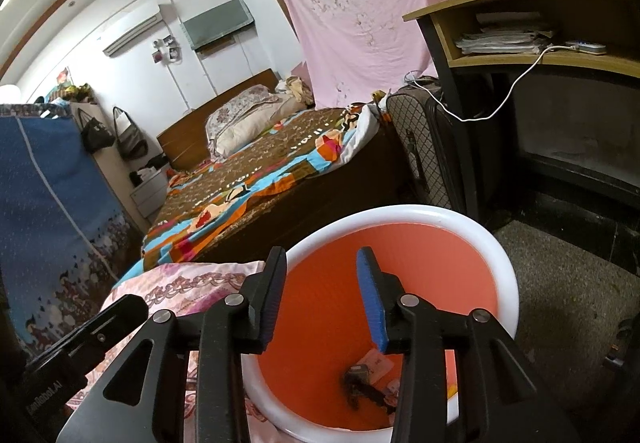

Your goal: Collect trash

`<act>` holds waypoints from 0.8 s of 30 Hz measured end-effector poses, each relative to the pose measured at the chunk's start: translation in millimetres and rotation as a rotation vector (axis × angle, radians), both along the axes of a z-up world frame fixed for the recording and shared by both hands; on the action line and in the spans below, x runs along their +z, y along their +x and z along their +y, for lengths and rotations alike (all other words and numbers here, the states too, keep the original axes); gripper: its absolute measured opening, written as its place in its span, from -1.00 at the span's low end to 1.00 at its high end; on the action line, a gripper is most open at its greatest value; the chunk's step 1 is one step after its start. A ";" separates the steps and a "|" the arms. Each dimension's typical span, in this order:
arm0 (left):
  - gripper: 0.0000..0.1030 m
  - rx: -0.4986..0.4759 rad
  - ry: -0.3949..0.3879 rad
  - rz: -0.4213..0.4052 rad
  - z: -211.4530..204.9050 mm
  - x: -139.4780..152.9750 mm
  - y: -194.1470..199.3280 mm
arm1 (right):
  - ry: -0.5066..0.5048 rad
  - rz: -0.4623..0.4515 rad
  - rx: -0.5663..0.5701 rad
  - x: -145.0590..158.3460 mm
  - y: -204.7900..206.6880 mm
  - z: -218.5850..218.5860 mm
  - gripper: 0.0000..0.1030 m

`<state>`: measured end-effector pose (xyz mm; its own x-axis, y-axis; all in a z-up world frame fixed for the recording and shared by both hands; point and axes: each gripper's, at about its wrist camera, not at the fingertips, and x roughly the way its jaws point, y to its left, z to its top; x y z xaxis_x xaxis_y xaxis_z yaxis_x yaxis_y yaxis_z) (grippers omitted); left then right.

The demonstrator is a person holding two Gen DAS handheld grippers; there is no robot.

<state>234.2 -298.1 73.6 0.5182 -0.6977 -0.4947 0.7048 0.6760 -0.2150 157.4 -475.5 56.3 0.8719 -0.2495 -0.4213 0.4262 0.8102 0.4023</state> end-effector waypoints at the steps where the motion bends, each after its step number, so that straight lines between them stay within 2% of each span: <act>1: -0.77 0.006 0.000 0.000 1.6 0.0 0.4 | -0.002 -0.001 0.000 0.0 -0.1 0.1 -0.31; 8: -0.60 0.059 0.011 -0.014 18.6 2.0 1.0 | -0.029 -0.006 0.006 6.8 2.2 4.3 -0.23; 17: -0.23 0.167 -0.005 -0.041 64.3 11.4 -5.4 | -0.124 -0.018 0.031 20.4 0.9 31.2 -0.07; 20: -0.07 0.208 -0.021 -0.057 84.0 14.8 -11.5 | -0.154 -0.025 0.043 22.6 -2.3 40.6 0.05; 24: 0.16 0.264 -0.031 -0.082 107.8 16.5 -23.0 | -0.193 -0.056 0.065 27.9 -12.2 58.3 0.34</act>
